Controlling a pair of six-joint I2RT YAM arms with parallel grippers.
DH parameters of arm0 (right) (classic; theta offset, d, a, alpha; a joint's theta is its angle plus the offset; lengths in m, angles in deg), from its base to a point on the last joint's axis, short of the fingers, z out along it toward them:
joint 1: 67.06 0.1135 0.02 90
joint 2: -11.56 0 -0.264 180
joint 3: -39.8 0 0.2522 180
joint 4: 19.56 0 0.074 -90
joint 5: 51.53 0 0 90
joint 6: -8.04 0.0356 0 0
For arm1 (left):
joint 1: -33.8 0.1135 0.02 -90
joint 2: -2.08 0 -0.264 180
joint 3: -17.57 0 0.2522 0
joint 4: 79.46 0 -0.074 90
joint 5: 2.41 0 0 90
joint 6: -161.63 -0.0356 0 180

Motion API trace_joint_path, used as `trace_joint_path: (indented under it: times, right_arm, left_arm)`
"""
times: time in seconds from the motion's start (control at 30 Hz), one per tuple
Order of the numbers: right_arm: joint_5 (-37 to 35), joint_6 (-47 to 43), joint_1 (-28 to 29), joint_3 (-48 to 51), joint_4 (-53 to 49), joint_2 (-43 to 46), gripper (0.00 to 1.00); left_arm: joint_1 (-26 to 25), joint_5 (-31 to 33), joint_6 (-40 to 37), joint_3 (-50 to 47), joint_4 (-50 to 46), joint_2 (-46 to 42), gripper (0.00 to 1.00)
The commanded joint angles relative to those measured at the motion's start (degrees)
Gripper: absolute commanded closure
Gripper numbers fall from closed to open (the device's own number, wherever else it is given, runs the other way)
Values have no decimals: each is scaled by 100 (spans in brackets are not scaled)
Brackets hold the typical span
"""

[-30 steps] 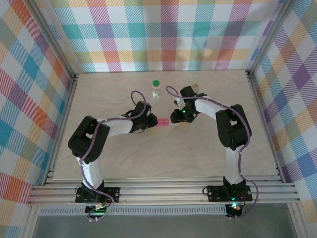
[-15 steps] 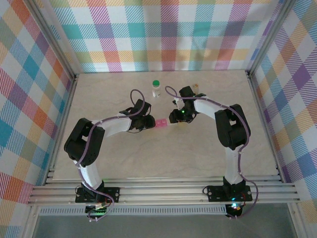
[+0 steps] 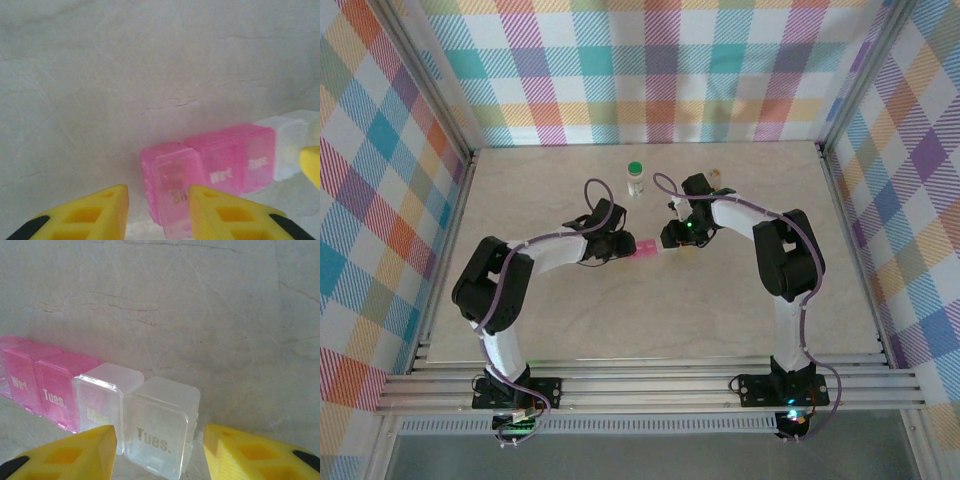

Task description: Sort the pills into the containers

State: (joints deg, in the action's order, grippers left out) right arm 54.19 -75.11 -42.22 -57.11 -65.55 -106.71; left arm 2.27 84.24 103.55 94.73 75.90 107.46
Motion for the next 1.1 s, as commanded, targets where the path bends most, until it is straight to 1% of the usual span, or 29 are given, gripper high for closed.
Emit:
trace_joint_path:
  times: [0.0,0.1,0.2,0.27,0.4,0.53,0.6,0.63,0.67,0.73,0.8,0.83,0.9,0.93,1.0,1.07]
  right_arm:
    - [-192,-92,38,-23,-247,-343,49]
    - [-193,-121,21,-157,-371,-434,49]
    - [-176,-137,21,-278,-477,-459,49]
    - [-158,-142,8,-306,-479,-422,48]
    - [101,-118,-80,-480,-496,-431,48]
    - [137,-212,-128,-778,-657,-640,48]
    - [277,-291,-131,-900,-729,-756,48]
    - [328,-321,-137,-942,-732,-799,48]
    - [359,-336,-137,-963,-732,-823,49]
    - [429,-384,-135,-1045,-762,-854,49]
    - [477,-425,-137,-1134,-830,-889,49]
    - [537,-474,-146,-1186,-854,-926,49]
    - [593,-544,-162,-1312,-943,-999,50]
    - [627,-583,-168,-1361,-997,-1043,51]
    - [694,-675,-179,-1441,-1089,-1129,54]
    - [723,-725,-199,-1492,-1132,-1184,56]
  left_arm:
    - [11,55,-53,-48,115,597,66]
    - [41,123,-97,61,23,1051,68]
    - [84,54,-92,-47,77,1119,72]
    - [85,19,-64,-153,112,935,73]
    - [47,-110,-148,-167,-73,177,73]
    - [-88,-119,-286,-21,-459,-437,68]
    - [-90,-99,-400,9,-728,-667,63]
    - [-82,36,-521,51,-822,-785,60]
    - [-75,197,-637,95,-894,-857,59]
    - [-1,388,-923,229,-990,-979,58]
    - [75,365,-1295,333,-900,-1022,58]
    - [84,322,-1568,329,-694,-1044,58]
    - [81,-6,-2318,262,-69,-1013,56]
    - [80,-174,-2872,297,64,-938,53]
    - [64,-142,-3725,435,71,-739,50]
    - [117,-76,-4336,711,-177,-503,49]
